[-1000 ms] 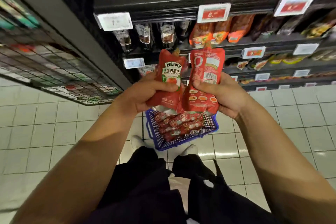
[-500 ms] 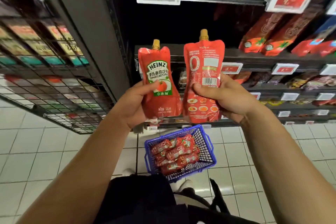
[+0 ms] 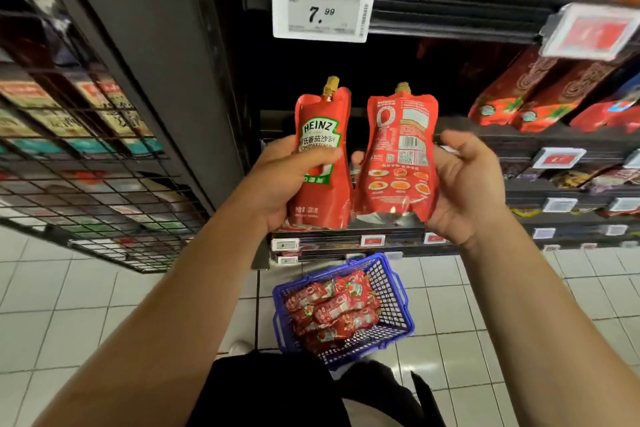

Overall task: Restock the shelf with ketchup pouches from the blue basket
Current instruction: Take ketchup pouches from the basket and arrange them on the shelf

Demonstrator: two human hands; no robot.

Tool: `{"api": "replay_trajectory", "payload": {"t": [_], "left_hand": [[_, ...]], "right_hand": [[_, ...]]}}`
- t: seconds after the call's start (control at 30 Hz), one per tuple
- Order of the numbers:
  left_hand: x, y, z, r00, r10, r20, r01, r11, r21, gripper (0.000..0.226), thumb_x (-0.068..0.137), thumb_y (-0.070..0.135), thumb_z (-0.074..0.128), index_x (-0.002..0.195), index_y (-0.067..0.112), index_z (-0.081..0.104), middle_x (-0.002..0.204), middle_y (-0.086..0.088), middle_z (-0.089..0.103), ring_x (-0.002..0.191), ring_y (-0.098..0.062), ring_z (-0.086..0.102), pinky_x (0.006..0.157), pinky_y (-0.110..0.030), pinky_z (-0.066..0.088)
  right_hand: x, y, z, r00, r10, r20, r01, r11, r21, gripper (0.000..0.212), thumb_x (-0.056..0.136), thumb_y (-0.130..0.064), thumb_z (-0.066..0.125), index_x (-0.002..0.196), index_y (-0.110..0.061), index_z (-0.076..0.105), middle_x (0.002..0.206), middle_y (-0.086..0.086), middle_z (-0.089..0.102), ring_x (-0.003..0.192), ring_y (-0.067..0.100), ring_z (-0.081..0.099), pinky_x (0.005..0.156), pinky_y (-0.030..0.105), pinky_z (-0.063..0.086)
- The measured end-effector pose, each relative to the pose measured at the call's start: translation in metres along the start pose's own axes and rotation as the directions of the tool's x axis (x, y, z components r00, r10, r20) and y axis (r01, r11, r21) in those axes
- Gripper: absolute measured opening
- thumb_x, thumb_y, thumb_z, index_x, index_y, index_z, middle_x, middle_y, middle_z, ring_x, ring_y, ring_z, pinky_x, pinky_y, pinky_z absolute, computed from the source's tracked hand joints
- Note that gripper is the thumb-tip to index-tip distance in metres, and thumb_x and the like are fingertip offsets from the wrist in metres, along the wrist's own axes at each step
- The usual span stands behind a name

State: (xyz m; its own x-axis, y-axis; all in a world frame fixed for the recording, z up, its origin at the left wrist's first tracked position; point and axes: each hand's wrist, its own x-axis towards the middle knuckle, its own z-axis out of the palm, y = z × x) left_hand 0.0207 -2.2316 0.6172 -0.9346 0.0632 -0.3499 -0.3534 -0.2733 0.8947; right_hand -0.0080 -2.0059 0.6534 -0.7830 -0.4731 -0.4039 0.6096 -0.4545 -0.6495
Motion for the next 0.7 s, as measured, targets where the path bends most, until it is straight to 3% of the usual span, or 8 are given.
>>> {"api": "replay_trajectory", "payload": {"t": [0.13,0.23,0.3,0.4,0.47,0.57,0.63,0.7], "left_hand": [[0.018,0.013,0.013,0.997,0.063,-0.051,-0.062,0.998,0.016,0.032,0.084,0.026,0.079,0.113,0.015,0.069,0.098,-0.011,0.077,0.087,-0.026,0.076,0.067,-0.034,0.06],[0.03,0.024,0.024,0.985,0.1,-0.138,-0.097,0.995,0.027,0.05,0.074,0.035,0.082,0.116,0.011,0.068,0.099,-0.01,0.077,0.09,-0.026,0.076,0.071,-0.037,0.06],[0.039,0.031,0.027,0.968,0.115,-0.224,-0.11,0.993,0.035,0.055,0.072,0.035,0.084,0.119,0.011,0.067,0.103,-0.01,0.077,0.096,-0.026,0.075,0.076,-0.04,0.06],[0.054,0.037,0.029,0.933,0.148,-0.328,-0.138,0.989,0.056,0.068,0.065,0.037,0.091,0.123,0.013,0.066,0.108,-0.007,0.077,0.1,-0.024,0.075,0.078,-0.041,0.062],[0.064,0.037,0.032,0.917,0.177,-0.357,-0.147,0.983,0.11,0.076,0.058,0.043,0.093,0.124,0.016,0.066,0.108,-0.002,0.077,0.1,-0.02,0.075,0.076,-0.037,0.062],[0.078,0.033,0.036,0.898,0.24,-0.369,-0.196,0.969,0.152,0.064,0.064,0.04,0.093,0.119,0.019,0.068,0.106,0.0,0.078,0.1,-0.018,0.075,0.08,-0.038,0.061],[0.085,0.035,0.037,0.87,0.286,-0.402,-0.217,0.954,0.207,0.039,0.072,0.037,0.088,0.107,0.029,0.073,0.102,0.004,0.078,0.095,-0.014,0.075,0.081,-0.04,0.061],[0.09,0.043,0.036,0.833,0.366,-0.416,-0.215,0.906,0.365,0.03,0.076,0.045,0.083,0.103,0.036,0.072,0.102,0.011,0.077,0.095,-0.007,0.074,0.084,-0.038,0.06]], "right_hand": [[0.014,0.002,-0.021,0.987,-0.013,0.163,-0.017,0.984,0.179,0.055,0.102,-0.033,0.031,0.133,0.004,0.06,0.132,0.029,0.061,0.123,0.041,0.059,0.105,0.052,0.047],[0.028,-0.004,-0.031,0.967,-0.025,0.253,-0.054,0.952,0.3,0.049,0.101,-0.036,0.046,0.129,0.001,0.062,0.127,0.023,0.061,0.128,0.047,0.052,0.109,0.061,0.038],[0.039,-0.019,-0.035,0.97,-0.018,0.244,-0.057,0.953,0.299,0.046,0.095,-0.04,0.059,0.123,-0.004,0.063,0.117,0.018,0.063,0.117,0.04,0.061,0.104,0.058,0.042],[0.059,-0.045,-0.036,0.984,-0.001,0.176,-0.016,0.995,0.098,0.049,0.089,-0.047,0.067,0.118,-0.008,0.058,0.093,0.008,0.058,0.079,0.019,0.061,0.073,0.033,0.053],[0.074,-0.057,-0.034,0.991,-0.02,0.133,0.028,0.998,-0.063,0.032,0.089,-0.039,0.07,0.103,-0.011,0.067,0.084,0.004,0.062,0.066,0.014,0.061,0.06,0.029,0.053],[0.092,-0.065,-0.025,0.996,-0.07,0.062,0.085,0.953,-0.289,0.021,0.082,-0.026,0.079,0.091,-0.008,0.076,0.086,0.009,0.075,0.074,0.024,0.074,0.068,0.035,0.059],[0.103,-0.068,-0.02,0.986,-0.164,-0.022,0.142,0.907,-0.397,0.027,0.076,-0.017,0.085,0.095,0.0,0.075,0.088,0.014,0.077,0.079,0.029,0.076,0.068,0.038,0.06],[0.112,-0.072,-0.014,0.953,-0.289,-0.092,0.211,0.851,-0.481,0.038,0.07,-0.016,0.09,0.101,-0.002,0.073,0.087,0.01,0.078,0.079,0.026,0.077,0.065,0.037,0.061]]}}
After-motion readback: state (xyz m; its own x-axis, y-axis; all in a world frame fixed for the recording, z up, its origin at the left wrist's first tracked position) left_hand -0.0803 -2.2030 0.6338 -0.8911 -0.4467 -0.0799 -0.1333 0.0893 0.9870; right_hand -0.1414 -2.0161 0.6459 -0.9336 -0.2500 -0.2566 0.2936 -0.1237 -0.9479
